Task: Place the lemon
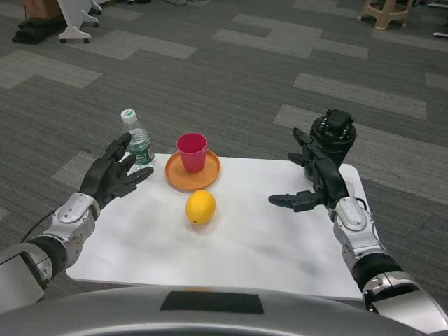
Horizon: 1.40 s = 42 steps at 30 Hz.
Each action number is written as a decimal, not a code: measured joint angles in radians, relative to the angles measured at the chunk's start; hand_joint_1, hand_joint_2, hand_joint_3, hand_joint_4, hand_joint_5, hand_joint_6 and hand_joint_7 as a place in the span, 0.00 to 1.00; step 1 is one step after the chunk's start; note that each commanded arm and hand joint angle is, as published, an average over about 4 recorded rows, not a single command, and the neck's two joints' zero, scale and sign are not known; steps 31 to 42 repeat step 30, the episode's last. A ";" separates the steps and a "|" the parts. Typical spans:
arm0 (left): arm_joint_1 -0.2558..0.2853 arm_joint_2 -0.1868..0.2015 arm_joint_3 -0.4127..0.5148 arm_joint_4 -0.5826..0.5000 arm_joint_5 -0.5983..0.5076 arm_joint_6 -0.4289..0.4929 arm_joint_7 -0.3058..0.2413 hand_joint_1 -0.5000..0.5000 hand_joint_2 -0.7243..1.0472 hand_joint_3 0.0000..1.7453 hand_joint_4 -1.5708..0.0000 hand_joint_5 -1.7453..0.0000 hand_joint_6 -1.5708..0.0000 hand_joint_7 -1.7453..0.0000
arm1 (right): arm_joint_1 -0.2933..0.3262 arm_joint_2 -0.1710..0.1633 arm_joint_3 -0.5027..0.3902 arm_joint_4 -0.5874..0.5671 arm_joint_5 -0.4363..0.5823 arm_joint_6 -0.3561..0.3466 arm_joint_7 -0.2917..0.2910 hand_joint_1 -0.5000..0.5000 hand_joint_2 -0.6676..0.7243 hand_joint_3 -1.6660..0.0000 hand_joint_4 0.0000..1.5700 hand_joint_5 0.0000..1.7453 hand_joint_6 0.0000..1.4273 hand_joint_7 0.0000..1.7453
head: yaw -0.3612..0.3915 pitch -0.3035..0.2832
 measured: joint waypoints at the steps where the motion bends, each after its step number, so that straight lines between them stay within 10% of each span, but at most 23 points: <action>1: 0.004 0.000 0.001 -0.005 0.000 -0.005 0.000 1.00 1.00 0.05 1.00 0.88 1.00 1.00 | 0.000 -0.001 0.000 0.000 0.000 0.000 0.000 0.58 0.32 0.71 0.00 0.46 0.00 0.07 | -0.006 0.001; 42: 0.026 0.000 0.038 -0.034 -0.001 -0.051 -0.001 1.00 1.00 0.05 1.00 0.88 0.99 1.00 | 0.000 -0.003 0.000 0.014 0.000 0.000 0.000 0.58 0.32 0.71 0.00 0.46 0.00 0.05 | -0.015 0.043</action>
